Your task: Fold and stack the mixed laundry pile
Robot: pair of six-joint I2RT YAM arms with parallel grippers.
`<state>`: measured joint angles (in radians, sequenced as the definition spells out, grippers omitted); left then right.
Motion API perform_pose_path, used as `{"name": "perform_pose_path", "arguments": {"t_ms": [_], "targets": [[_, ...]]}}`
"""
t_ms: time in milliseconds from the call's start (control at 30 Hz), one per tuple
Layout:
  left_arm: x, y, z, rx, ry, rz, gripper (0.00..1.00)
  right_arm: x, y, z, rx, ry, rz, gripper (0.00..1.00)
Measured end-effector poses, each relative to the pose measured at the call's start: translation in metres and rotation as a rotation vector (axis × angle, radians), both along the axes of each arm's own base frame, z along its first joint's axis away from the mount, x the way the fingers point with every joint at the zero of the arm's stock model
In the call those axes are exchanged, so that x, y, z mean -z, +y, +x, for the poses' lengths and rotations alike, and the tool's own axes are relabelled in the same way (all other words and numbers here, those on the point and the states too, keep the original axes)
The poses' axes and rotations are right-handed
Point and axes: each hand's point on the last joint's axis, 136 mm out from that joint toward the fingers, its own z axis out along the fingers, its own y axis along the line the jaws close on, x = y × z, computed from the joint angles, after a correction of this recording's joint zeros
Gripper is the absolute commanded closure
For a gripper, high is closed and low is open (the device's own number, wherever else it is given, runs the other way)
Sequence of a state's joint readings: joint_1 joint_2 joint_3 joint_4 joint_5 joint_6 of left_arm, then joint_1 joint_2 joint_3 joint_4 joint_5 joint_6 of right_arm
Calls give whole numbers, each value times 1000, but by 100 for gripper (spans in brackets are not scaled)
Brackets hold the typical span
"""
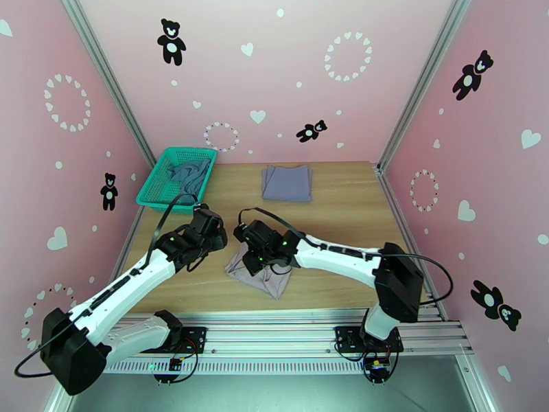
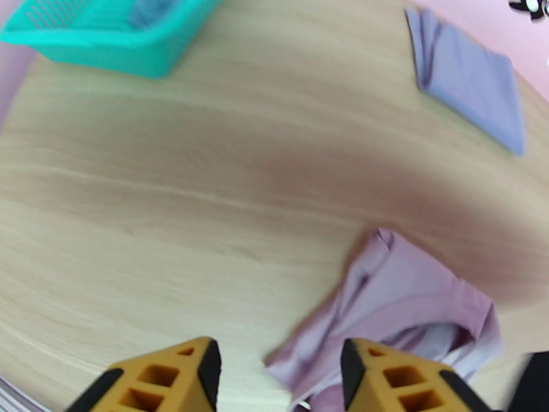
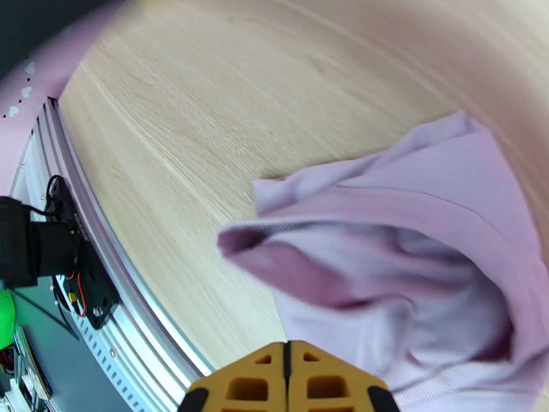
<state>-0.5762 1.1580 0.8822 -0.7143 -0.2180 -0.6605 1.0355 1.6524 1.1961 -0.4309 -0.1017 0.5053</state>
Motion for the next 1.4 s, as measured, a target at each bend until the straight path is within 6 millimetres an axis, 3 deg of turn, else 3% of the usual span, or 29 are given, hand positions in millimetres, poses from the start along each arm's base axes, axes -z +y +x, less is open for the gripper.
{"name": "perform_pose_path", "arguments": {"t_ms": [167, 300, 467, 700, 833, 1033, 1400], "targets": [[36, -39, -12, 107, 118, -31, 46, 29, -26, 5, 59, 28, -67, 95], [58, -66, -22, 171, 179, -49, 46, 52, -43, -2, 86, 59, -119, 95], [80, -76, -31, 193, 236, -18, 48, 76, -56, -13, 110, 103, -144, 95], [114, -53, -45, 169, 318, 138, 52, 85, -47, -34, 72, 128, -118, 95], [109, -42, -45, 153, 301, 183, 52, 88, -42, -47, 32, 140, -109, 95], [88, -25, -43, 144, 236, 243, 43, 103, -55, -58, 22, 162, -144, 95], [88, 1, -43, 113, 235, 388, 44, 94, -68, -60, 29, 139, -164, 90]]}}
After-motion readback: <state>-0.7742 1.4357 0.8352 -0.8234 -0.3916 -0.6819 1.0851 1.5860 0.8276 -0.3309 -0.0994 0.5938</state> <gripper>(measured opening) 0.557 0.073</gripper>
